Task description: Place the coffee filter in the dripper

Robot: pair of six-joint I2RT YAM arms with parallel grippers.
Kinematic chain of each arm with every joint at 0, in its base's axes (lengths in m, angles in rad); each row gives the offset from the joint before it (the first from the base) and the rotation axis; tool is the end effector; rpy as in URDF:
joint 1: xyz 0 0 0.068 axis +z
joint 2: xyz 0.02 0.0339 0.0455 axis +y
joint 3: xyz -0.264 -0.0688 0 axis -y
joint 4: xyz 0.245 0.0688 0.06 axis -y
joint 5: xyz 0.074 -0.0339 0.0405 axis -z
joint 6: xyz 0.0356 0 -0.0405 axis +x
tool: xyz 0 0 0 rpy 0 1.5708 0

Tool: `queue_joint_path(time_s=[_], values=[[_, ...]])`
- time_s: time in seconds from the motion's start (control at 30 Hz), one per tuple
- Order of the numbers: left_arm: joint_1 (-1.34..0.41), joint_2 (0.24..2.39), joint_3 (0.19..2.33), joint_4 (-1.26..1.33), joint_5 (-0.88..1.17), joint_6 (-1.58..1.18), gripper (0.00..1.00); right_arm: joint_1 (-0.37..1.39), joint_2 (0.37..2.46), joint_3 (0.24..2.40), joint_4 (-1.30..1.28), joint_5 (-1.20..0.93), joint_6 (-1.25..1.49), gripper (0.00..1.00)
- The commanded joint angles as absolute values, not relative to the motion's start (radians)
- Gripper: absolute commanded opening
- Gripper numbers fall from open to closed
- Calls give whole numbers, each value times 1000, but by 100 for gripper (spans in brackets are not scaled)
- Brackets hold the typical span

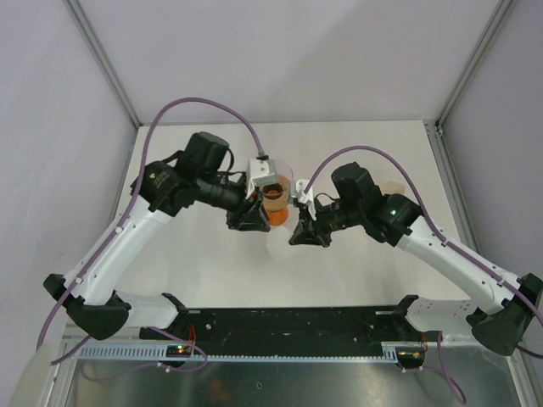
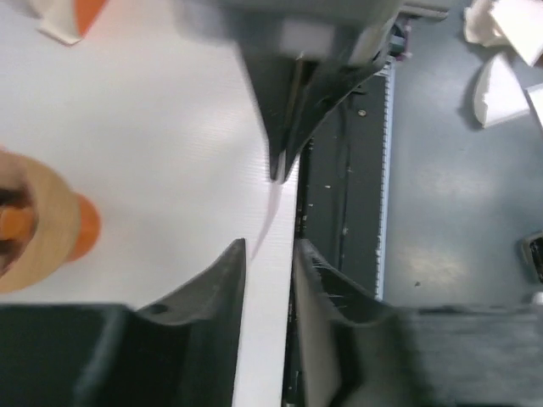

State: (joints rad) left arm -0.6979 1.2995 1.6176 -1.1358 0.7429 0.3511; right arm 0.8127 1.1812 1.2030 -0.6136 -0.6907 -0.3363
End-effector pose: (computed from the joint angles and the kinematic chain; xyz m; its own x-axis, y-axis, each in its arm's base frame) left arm 0.1621 -0.1674 0.4283 -0.2402 0.5321 -0.8119 0.9695 0.0895 -0.2282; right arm 0.1537 0.1954 0.3665 -0.0574 -0.4306 -0.9007 -0.9981 0.0042 0.0616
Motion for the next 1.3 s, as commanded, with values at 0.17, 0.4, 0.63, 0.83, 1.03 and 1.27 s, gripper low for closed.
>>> queue_joint_path(time_s=[0.17,0.4,0.63,0.83,1.03,1.27], values=[[-639,1186,1534,-1121,891,553,74,761,1093,1207,-737,-945,-466,0],[-654,1160,1502,-1124,1052,592,64,820,1028,1207,-720,-937,-423,0],[-675,1166,1519,-1102,1124,569,62,875,1007,1208,-672,-899,-379,0],[-753,1188,1506,-1083,1086,513,55,891,1002,1207,-633,-862,-344,0],[-776,1195,1503,-1082,1072,500,35,895,989,1207,-616,-841,-329,0],[-783,1201,1512,-1082,1057,496,6,899,990,1207,-614,-841,-331,0]])
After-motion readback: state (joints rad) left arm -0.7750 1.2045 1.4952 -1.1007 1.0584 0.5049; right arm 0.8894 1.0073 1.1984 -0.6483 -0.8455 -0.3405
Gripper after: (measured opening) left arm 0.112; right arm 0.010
